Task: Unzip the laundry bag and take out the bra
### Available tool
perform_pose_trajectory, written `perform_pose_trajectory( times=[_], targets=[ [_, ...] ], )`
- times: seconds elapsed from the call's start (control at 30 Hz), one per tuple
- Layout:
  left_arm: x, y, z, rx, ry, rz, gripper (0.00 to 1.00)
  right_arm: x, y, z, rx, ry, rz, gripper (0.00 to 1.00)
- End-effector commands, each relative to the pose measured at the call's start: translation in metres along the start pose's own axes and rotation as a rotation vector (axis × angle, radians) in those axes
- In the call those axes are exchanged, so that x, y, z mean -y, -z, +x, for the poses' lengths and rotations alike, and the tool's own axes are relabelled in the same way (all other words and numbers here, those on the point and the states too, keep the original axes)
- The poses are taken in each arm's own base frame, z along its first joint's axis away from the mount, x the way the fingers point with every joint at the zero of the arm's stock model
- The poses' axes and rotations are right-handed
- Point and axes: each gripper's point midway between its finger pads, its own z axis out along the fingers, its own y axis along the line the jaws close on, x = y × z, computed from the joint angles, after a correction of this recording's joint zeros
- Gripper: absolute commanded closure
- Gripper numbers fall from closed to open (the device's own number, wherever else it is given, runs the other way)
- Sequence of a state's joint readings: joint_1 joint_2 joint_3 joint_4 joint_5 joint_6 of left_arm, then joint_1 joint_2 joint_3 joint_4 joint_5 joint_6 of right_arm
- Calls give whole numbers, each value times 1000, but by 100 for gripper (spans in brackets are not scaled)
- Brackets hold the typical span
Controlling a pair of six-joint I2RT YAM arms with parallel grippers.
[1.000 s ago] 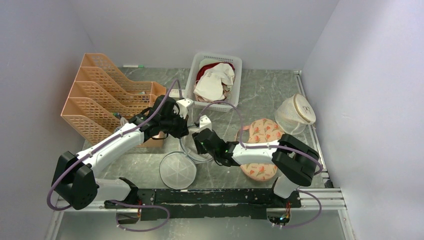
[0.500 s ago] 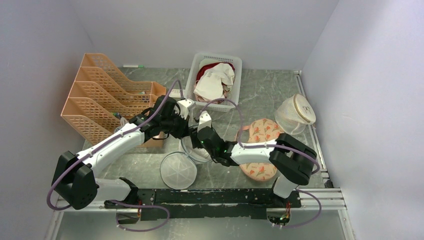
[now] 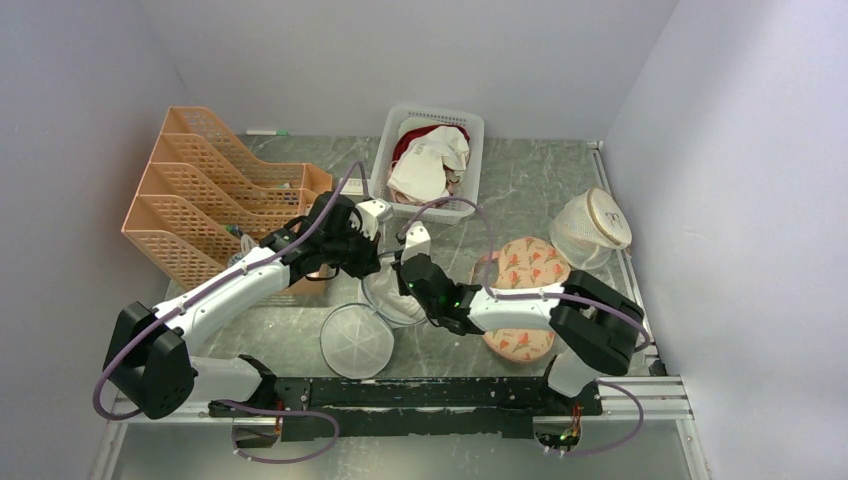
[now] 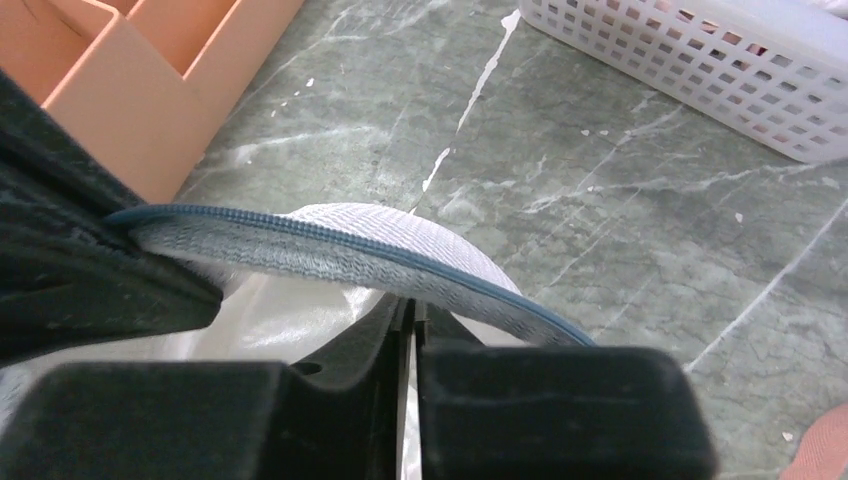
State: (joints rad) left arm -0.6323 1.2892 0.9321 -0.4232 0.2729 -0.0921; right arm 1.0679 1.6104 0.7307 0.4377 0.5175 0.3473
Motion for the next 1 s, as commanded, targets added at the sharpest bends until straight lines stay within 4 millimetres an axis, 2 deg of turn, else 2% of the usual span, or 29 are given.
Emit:
perform_pose_trajectory(
  times=[0.0,0.17,0.33,0.43,0.5,0.6,0.8,0.87,0.97],
  targets=[
    [-3,-1,-4,18,-25,-23,93,5,16,-8,5,-52,3,100],
    [-4,1,-5,25,-28,-34,93,1,30,-3,4,-96,-61,100],
    [-3,-3,-3,4,-26,-23,93,-6,39,-10,-24,-92,-102,100],
    [-4,-1,-3,13,-28,-34,93,-14,52,-14,-27,-163,-165,100],
    [-4,1,-5,23,-32,-37,93,-22,61,-24,-15,-243,-238,100],
    [-5,1,-4,15,-30,-40,93,-30,68,-52,17,-278,-309,100],
    [3,-1,-5,17,-31,7,93,-25,77,-60,6,-228,-300,100],
    [3,0,-4,18,-32,4,93,-24,87,-68,38,-256,-322,100],
    [4,3,-6,29,-36,7,93,-25,102,-96,126,-300,-366,100]
  ],
)
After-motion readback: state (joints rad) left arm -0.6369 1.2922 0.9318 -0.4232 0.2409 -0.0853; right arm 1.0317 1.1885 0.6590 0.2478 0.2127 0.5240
